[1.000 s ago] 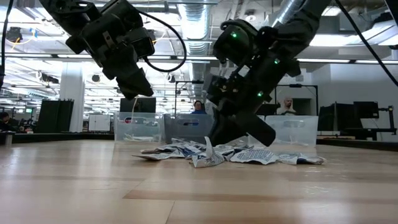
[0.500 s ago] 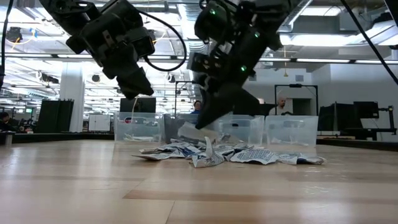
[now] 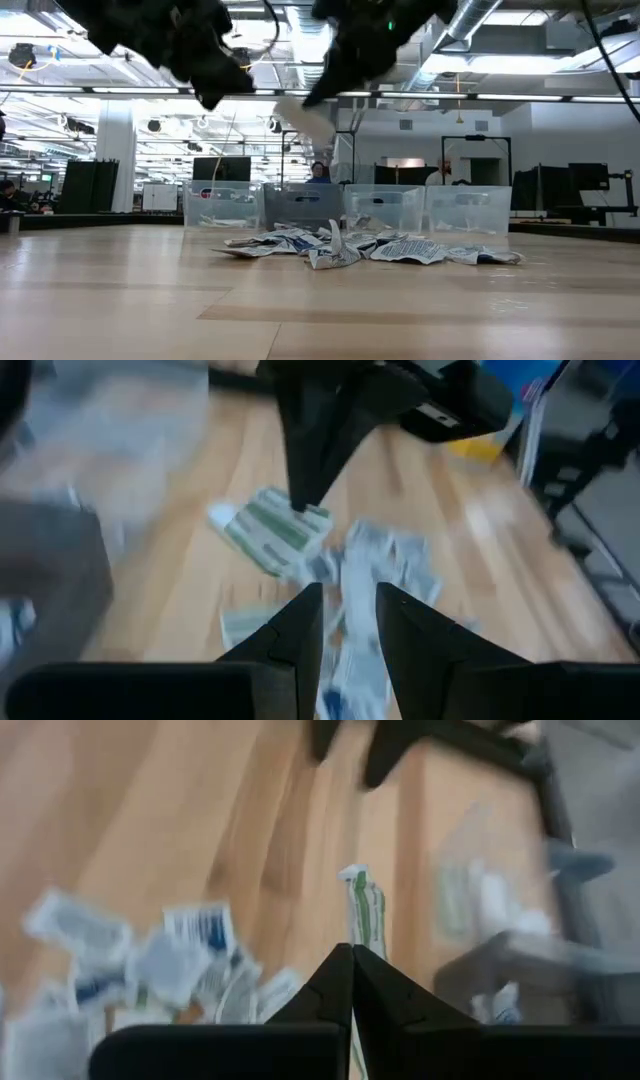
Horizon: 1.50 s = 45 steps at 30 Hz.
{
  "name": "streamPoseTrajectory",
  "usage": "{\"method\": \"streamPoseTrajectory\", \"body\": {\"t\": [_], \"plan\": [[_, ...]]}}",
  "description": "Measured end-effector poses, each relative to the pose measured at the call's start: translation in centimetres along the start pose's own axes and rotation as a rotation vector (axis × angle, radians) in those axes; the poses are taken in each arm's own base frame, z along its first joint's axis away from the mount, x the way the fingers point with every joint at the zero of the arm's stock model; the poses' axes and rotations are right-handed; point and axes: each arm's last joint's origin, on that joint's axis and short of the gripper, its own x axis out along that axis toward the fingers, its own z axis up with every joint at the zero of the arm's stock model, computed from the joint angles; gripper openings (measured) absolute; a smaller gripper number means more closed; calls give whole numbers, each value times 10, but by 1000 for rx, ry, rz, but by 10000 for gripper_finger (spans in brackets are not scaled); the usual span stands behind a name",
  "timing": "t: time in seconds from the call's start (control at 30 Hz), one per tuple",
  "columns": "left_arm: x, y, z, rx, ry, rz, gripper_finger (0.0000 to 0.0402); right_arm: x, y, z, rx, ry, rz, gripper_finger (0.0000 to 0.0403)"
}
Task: Pick & Place First Aid Supplies
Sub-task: Put the bandage into the left transparent bin
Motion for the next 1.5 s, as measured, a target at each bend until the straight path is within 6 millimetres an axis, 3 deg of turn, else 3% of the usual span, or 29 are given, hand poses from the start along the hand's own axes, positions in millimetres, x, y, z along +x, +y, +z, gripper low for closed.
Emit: {"method": "streamPoseTrajectory", "body": {"t": [0.27,0.47,0.9,1.23,1.37,1.5], "plan": [[-25,-9,21,50,-192,-91,105,-51,-15,38,146,-385,37,1],[-27,-10,33,83,-313,-110,116,-72,-19,57,243,-601,55,0],[-31,-12,45,192,-448,-100,133,-70,-8,61,307,-615,110,0],[-8,-7,50,105,-537,-133,130,-69,-9,60,300,-612,104,1],[0,-5,47,84,-516,-136,99,-69,-9,60,299,-610,104,1],[2,-5,46,83,-512,-134,35,-68,-9,59,300,-591,104,1]]}}
